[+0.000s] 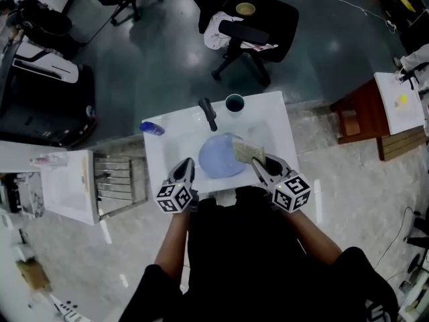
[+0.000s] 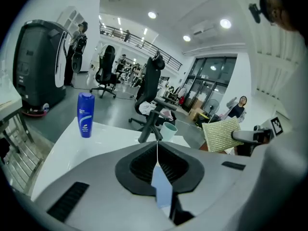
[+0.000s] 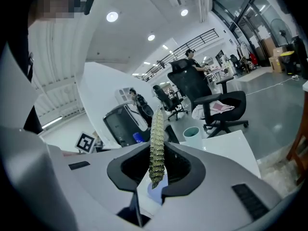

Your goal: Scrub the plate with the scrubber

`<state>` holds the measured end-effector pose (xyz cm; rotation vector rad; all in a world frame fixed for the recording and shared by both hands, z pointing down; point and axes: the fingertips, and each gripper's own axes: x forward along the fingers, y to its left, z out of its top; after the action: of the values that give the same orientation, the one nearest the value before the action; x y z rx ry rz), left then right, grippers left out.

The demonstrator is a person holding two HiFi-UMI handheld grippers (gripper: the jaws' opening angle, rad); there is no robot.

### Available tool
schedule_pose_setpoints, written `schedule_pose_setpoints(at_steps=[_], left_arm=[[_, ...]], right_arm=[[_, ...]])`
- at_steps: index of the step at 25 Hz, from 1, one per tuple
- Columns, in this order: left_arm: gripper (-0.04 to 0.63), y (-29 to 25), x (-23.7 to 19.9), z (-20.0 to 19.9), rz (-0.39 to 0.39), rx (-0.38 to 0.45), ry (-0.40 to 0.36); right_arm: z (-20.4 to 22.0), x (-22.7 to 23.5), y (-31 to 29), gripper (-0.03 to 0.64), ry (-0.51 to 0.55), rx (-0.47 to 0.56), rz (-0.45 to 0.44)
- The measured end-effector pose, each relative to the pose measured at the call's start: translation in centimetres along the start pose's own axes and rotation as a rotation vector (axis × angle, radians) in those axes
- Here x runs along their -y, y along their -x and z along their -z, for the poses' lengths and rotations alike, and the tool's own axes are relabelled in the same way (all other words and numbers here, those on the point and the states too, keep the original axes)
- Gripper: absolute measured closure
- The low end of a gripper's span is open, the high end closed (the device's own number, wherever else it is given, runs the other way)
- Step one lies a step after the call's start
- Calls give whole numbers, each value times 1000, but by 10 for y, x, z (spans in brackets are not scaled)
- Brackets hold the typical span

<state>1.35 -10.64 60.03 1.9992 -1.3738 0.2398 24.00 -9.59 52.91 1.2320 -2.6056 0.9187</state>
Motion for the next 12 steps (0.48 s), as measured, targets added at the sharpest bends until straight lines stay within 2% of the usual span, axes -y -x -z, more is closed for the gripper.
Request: schedule_pose_setpoints(at_steps=[3,6,7,12], left_arm=[[589,-19,-13,18,-28,-48,-32],[589,-41,-18,34,-10,-102,-162],[591,-47,-22,40,-4,-120,-176],[589,-67,-53,67,-27,-204,-99]], right_arm=[[5,10,-4,554,-4,-32,-28],[7,22,-8,554,-24,-43,-29],[9,24,-9,554,-26,-50,-29],[24,23,-18,554,-40,-96,-27]])
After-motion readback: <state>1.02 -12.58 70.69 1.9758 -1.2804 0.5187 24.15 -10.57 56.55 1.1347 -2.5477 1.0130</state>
